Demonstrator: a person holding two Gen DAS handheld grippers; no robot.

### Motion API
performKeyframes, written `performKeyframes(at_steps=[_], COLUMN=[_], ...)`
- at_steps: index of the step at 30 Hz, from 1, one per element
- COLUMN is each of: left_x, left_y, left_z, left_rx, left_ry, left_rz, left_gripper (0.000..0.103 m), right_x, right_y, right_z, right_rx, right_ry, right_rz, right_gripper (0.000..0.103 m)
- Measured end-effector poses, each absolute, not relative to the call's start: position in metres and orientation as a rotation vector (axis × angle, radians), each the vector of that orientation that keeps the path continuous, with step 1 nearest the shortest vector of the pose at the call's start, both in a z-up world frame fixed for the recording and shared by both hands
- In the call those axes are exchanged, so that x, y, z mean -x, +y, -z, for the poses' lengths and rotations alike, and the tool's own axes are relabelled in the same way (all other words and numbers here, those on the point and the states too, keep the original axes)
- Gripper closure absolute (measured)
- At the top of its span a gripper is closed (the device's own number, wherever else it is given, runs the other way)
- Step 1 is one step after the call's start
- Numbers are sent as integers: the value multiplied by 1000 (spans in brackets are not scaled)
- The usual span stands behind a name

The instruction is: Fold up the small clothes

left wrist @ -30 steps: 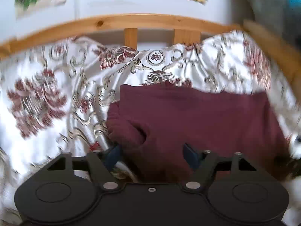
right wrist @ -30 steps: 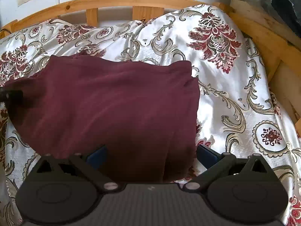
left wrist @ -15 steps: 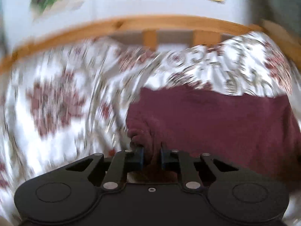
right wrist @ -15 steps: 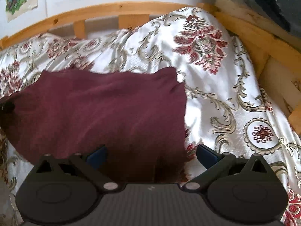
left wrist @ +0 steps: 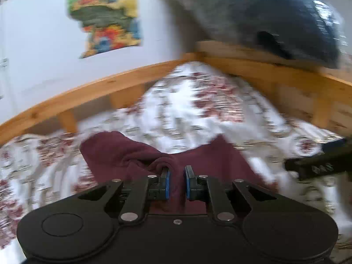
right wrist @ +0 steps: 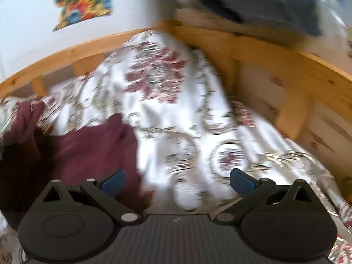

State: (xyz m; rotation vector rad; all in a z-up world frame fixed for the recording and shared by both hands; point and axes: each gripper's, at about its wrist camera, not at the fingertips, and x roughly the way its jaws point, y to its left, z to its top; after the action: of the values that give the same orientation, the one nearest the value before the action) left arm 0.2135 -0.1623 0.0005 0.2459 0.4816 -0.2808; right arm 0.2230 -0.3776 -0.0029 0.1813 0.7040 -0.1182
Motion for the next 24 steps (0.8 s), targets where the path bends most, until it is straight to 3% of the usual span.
performKeyframes(at_steps=[3,12,14,16,19,24], left_x=[-208,-198,-196,-188,-172,-153], left_y=[-186,-205,-200,-194,-185,-163], left_z=[11,56,56,51,43,28], left_rx=[-252,-236,-217,-208,-201,-175], left_ry=[489,586,598,593,565,526], left_rz=[363,453,472,494,521,575], left_gripper=[98,96,84,56,29,19], right_x=[-221,-227,-228,-232,-239,-253], right_y=[-397,-403,-398,-395,-392,-364], right_z=[6,13,11,7,8,9], right_rx=[-234,-320,-350,-423,-547,-492], right_ry=[701,700,648,570,478,446], right_rz=[168,128,87,33,-79,-219], right_gripper=[0,0,0,0,1,9])
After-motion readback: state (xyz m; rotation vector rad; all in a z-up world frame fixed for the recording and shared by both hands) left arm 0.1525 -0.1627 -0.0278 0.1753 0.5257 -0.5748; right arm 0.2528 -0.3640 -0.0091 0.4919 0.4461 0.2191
